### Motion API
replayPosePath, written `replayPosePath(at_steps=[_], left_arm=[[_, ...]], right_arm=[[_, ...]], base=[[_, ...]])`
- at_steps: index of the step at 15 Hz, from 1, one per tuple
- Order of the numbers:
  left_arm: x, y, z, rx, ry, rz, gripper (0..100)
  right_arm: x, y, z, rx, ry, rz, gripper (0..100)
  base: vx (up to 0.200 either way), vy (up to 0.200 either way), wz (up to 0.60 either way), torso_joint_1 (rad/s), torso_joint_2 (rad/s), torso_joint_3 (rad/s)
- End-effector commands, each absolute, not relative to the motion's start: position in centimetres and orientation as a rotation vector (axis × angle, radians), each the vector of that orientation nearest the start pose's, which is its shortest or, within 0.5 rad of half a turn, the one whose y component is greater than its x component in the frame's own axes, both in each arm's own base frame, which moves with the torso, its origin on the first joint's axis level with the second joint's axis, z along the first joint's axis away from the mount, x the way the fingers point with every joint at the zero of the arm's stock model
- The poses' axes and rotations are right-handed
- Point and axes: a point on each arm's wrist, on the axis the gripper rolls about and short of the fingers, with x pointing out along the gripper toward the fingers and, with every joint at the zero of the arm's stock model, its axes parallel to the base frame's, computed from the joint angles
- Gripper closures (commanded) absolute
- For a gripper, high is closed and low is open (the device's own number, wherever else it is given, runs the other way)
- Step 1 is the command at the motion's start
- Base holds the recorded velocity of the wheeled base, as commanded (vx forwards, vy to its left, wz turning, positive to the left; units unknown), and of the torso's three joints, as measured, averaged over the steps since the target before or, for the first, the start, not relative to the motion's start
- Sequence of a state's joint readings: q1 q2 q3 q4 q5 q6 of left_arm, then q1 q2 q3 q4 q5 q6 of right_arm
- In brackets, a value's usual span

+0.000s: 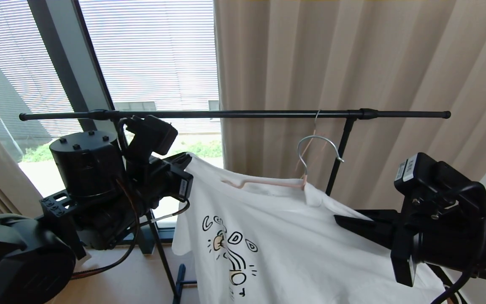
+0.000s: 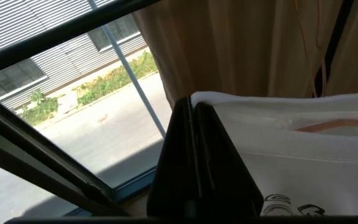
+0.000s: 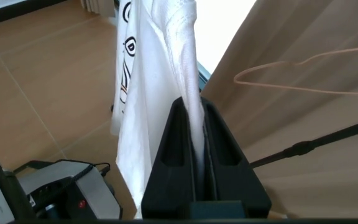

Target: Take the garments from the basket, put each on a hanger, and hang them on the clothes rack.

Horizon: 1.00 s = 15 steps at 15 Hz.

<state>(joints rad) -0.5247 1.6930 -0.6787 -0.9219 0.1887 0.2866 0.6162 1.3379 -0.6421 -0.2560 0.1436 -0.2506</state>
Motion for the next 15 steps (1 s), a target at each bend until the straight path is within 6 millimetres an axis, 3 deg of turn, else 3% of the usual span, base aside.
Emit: replayPosePath(at_steps=[1, 5, 15], left_arm=[[24.9, -14.9, 20.2, 0.308, -0.002, -0.369, 100], [23.6, -17.3, 21.5, 0.333, 0.038, -0.463, 100], [21.3, -20.3, 23.6, 0.335, 0.014, -0.592, 100]], right_arm=[[16.6, 12.2, 19.3, -0.34, 0.35, 0.801, 100], [16.8, 13.1, 19.1, -0.317, 0.332, 0.825, 100], [18.4, 14.9, 17.9, -0.189, 0.345, 0.821, 100]], base=[[0.0, 0.0, 0.0, 0.0, 0.0, 0.0], [0.0, 0.0, 0.0, 0.0, 0.0, 0.0], [0.0, 0.0, 0.0, 0.0, 0.0, 0.0]])
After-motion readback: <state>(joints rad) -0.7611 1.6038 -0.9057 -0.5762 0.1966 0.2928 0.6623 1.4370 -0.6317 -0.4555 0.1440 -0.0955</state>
